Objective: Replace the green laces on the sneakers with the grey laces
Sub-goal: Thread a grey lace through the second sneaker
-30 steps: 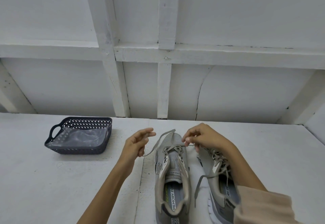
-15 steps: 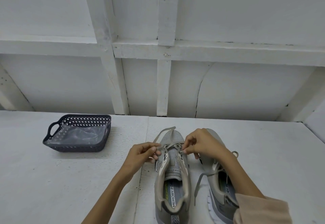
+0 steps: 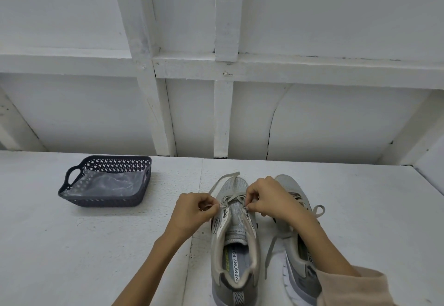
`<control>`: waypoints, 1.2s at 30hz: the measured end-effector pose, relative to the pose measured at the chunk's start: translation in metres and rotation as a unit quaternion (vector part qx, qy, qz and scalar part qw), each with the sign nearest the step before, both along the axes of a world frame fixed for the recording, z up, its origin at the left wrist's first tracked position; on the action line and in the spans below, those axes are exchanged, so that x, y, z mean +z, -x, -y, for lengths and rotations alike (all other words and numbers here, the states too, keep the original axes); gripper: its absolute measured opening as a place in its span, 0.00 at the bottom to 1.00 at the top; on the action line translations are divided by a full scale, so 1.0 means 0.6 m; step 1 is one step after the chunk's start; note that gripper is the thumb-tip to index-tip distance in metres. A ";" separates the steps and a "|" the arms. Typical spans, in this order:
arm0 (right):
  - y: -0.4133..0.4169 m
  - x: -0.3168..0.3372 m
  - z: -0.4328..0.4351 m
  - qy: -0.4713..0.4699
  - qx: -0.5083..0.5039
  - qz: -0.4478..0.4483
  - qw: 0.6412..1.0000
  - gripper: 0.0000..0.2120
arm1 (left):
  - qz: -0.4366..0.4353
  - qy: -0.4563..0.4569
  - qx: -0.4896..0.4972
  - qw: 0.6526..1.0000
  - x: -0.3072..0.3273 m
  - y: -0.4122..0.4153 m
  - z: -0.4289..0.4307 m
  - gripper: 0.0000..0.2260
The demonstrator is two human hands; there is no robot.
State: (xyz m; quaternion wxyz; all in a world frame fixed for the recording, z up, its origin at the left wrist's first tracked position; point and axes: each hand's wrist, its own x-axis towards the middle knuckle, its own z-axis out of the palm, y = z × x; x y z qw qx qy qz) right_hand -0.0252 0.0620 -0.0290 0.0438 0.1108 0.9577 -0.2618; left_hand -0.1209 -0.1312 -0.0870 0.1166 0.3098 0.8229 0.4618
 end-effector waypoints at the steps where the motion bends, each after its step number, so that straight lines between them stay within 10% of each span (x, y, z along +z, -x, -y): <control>1: 0.000 0.001 0.001 -0.005 0.000 0.001 1.000 0.05 | -0.030 0.020 -0.009 0.999 0.003 0.000 -0.001 0.04; 12: 0.002 -0.005 0.009 -0.062 -0.012 -0.004 0.998 0.06 | -0.220 0.172 -0.073 0.957 0.049 0.001 -0.031 0.08; 36: -0.002 -0.018 0.012 0.065 -0.098 0.003 0.993 0.03 | -0.164 0.172 -0.059 0.970 0.049 -0.019 -0.037 0.08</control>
